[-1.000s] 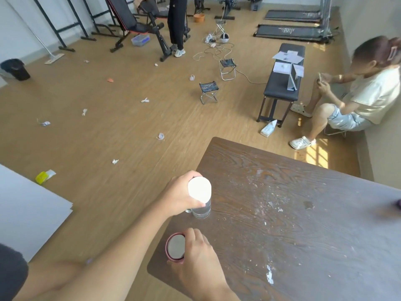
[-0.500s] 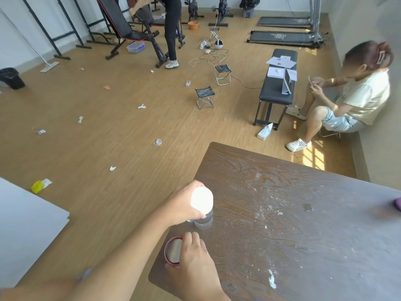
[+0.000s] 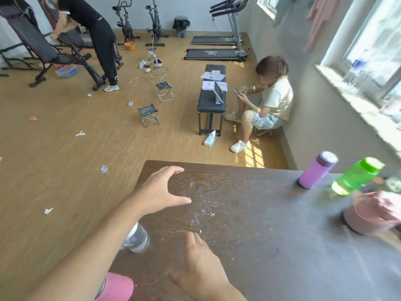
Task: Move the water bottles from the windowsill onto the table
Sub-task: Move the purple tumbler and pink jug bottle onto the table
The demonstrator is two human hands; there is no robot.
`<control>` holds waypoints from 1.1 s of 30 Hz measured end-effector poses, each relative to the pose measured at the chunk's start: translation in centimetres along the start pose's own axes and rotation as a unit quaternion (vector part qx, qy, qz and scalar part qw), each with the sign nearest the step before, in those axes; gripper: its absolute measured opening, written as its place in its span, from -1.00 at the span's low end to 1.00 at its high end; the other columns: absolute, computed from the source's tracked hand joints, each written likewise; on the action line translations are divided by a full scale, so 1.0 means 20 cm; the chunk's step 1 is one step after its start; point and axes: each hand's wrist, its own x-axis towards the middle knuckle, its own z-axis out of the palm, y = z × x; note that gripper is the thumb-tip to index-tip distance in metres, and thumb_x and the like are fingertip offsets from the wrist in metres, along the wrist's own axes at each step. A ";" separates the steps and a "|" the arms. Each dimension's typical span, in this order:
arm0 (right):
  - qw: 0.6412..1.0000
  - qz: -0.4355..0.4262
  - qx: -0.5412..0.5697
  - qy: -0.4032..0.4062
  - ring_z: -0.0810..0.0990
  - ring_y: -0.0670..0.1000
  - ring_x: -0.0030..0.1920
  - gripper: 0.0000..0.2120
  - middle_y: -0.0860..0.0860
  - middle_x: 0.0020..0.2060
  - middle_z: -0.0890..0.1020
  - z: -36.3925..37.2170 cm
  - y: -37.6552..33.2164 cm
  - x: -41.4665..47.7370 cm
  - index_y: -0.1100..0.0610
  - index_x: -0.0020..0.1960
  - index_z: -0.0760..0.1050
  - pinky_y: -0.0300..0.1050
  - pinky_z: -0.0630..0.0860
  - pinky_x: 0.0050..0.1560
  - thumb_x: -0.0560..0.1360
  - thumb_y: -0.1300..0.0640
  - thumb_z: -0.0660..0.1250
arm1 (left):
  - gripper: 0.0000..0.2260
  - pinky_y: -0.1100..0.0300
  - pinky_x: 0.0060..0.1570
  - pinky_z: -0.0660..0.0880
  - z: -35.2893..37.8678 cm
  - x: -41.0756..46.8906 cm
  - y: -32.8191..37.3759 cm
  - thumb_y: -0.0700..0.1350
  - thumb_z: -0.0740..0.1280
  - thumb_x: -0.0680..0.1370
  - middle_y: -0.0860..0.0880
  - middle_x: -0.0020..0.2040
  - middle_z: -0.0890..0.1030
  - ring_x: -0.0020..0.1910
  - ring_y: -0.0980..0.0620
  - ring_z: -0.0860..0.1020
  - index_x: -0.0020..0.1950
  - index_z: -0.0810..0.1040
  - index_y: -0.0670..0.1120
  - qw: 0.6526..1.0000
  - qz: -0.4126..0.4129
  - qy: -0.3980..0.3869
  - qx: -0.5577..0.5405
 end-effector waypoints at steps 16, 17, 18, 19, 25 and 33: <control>0.900 0.194 -0.125 0.370 0.43 0.21 0.14 -0.36 0.09 0.10 0.54 -1.45 1.86 -0.33 0.17 0.26 0.48 0.13 0.48 0.17 0.27 -0.03 0.58 | -0.28 0.12 0.29 0.39 1.23 1.11 1.55 0.22 0.56 0.32 0.14 0.34 0.52 0.35 0.16 0.44 0.42 0.40 0.15 0.992 0.098 -0.050 -0.059; 0.890 0.197 -0.140 0.388 0.46 0.23 0.12 -0.40 0.11 0.08 0.57 -1.50 1.96 -0.35 0.18 0.21 0.52 0.15 0.51 0.13 0.25 0.01 0.59 | -0.27 0.14 0.26 0.37 1.30 1.17 1.63 0.19 0.57 0.33 0.14 0.35 0.50 0.34 0.16 0.42 0.44 0.39 0.14 0.992 0.100 -0.052 -0.058; 0.878 0.200 -0.143 0.411 0.48 0.23 0.11 -0.45 0.13 0.08 0.59 -1.54 2.05 -0.36 0.19 0.16 0.55 0.15 0.54 0.09 0.24 0.05 0.61 | -0.25 0.16 0.25 0.35 1.36 1.22 1.70 0.16 0.58 0.34 0.13 0.36 0.47 0.33 0.17 0.40 0.47 0.36 0.14 0.992 0.100 -0.058 -0.054; 0.868 0.213 -0.135 0.427 0.46 0.21 0.14 -0.46 0.14 0.11 0.60 -1.56 2.13 -0.37 0.17 0.16 0.57 0.15 0.54 0.09 0.24 0.04 0.61 | -0.21 0.16 0.25 0.33 1.42 1.27 1.76 0.14 0.59 0.34 0.12 0.38 0.43 0.33 0.17 0.37 0.49 0.33 0.13 0.992 0.098 -0.065 -0.051; 0.880 0.308 -0.078 0.353 0.46 0.22 0.26 -0.11 0.07 0.32 0.44 -1.58 2.44 -0.37 0.00 0.44 0.36 0.14 0.50 0.19 0.21 -0.38 0.41 | -0.26 -0.06 0.34 0.42 1.69 1.47 1.92 0.07 0.59 0.37 0.06 0.41 0.43 0.39 0.01 0.41 0.48 0.37 0.08 0.996 0.073 -0.045 0.001; 0.873 0.289 0.034 0.391 0.53 0.28 0.03 -0.29 0.09 0.01 0.44 -1.51 2.53 -0.31 0.03 0.31 0.31 0.11 0.50 -0.02 0.30 -0.20 0.51 | -0.52 -0.04 0.07 0.55 1.76 1.52 1.87 -0.05 0.61 0.34 -0.01 0.13 0.56 0.10 -0.09 0.56 0.21 0.55 -0.02 0.999 0.039 0.020 0.021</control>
